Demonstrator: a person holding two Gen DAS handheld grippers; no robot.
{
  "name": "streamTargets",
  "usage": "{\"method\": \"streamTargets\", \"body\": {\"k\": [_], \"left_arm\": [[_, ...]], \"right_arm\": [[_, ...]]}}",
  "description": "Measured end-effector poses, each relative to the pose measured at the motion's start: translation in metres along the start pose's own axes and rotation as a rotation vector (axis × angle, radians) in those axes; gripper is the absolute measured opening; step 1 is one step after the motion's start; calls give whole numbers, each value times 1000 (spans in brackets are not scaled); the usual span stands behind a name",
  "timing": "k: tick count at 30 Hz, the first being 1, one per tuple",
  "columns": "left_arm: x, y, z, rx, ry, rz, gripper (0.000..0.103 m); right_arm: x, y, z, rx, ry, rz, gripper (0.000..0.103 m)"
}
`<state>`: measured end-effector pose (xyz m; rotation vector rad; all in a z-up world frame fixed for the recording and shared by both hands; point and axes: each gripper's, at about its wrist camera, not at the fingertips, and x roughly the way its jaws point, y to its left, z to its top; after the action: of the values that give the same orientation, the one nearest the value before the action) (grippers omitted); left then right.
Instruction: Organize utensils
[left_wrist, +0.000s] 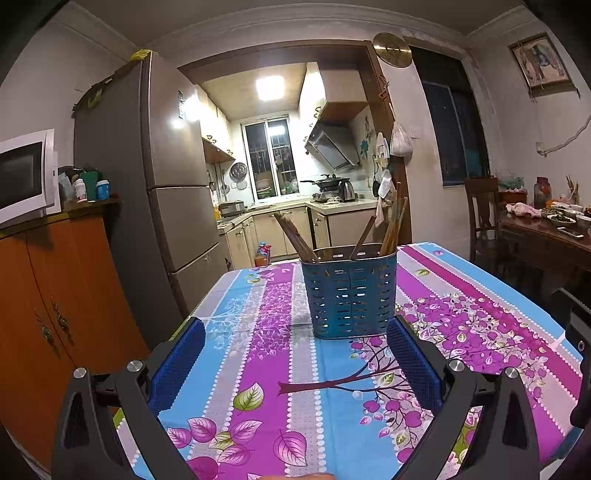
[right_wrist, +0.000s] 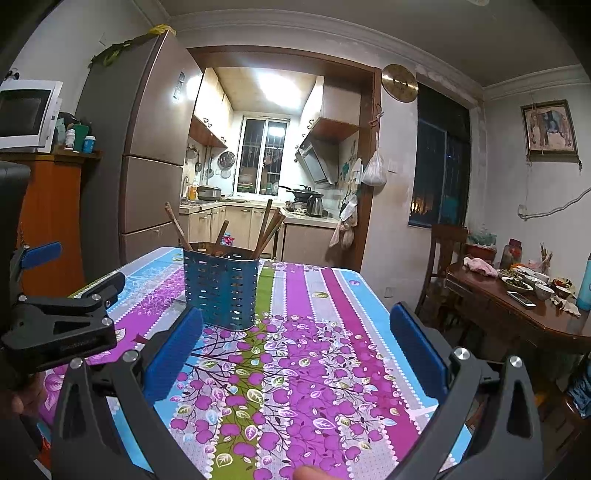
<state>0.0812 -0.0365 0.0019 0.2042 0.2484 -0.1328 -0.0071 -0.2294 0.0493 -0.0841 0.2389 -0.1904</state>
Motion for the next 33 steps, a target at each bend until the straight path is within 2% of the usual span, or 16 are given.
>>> {"method": "streamTargets", "body": {"k": [13, 22, 33], "left_arm": [[0, 4, -4, -24, 15, -9, 98], [8, 8, -14, -68, 76, -28, 98], [23, 10, -20, -69, 113, -24, 98]], "right_arm": [[0, 1, 0, -2, 2, 0, 98], [3, -2, -3, 2, 11, 2, 98], [20, -3, -11, 0, 44, 8, 98]]}}
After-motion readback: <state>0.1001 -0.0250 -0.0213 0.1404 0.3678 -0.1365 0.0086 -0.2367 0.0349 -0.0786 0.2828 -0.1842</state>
